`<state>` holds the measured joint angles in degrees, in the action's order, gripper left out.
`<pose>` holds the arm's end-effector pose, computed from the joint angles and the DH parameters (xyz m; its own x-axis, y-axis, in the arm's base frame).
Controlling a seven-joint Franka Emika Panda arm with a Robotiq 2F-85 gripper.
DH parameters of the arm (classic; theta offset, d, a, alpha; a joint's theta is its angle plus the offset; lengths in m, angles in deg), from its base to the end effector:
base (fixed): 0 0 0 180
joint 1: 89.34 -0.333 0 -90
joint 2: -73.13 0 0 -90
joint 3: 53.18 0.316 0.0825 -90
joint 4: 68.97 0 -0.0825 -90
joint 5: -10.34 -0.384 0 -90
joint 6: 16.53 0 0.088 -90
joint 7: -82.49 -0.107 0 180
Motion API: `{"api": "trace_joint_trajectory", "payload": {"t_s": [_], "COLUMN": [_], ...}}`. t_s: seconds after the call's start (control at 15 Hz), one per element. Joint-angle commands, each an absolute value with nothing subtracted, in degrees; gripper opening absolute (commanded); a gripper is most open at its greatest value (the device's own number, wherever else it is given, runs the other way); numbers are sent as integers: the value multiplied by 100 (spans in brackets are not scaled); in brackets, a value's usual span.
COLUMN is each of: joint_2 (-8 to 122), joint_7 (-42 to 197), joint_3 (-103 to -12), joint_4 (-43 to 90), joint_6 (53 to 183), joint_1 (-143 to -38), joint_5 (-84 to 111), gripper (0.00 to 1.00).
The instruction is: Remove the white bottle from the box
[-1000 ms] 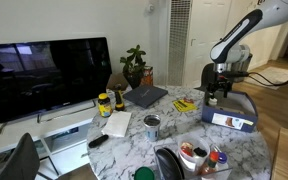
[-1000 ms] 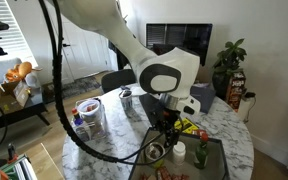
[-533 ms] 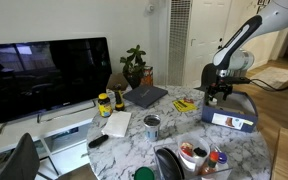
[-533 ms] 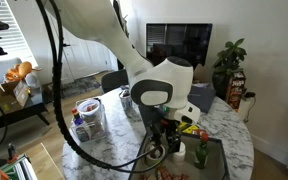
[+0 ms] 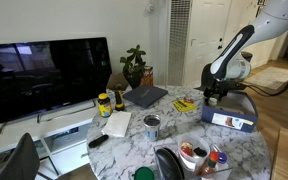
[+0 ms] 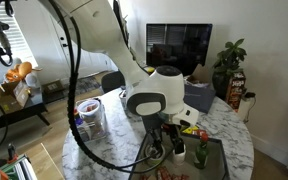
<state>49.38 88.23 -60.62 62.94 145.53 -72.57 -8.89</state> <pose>0.4790 -0.2362 0.1782 0.8046 -0.5821 0.1169 -0.5772 -0.8131 -0.0759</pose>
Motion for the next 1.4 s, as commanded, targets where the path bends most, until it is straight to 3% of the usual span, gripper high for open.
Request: {"api": "trace_joint_trajectory", "payload": {"t_s": [0.0,0.2,0.27,0.33,0.6,0.73,1.07,1.33], "joint_2": [4687,4596,4568,4544,4512,4823,6450,7710], "joint_7": [8613,8665,8622,8604,8515,8232,9288,9887], "joint_3": [-6132,-5894,-5902,-5891,-5944,-6370,-6169,-6206], "joint_4": [6302,6284,6282,6281,6280,6472,6913,6928], "joint_6": [14941,15226,15260,15315,15336,14972,13502,11838], "joint_1": [-7189,-6976,-6978,-6964,-6996,-7357,-6928,-7334], "joint_5": [-678,-863,-812,-787,-703,-389,-67,-44], "gripper": [100,100,75,75,42,31,31,31]}}
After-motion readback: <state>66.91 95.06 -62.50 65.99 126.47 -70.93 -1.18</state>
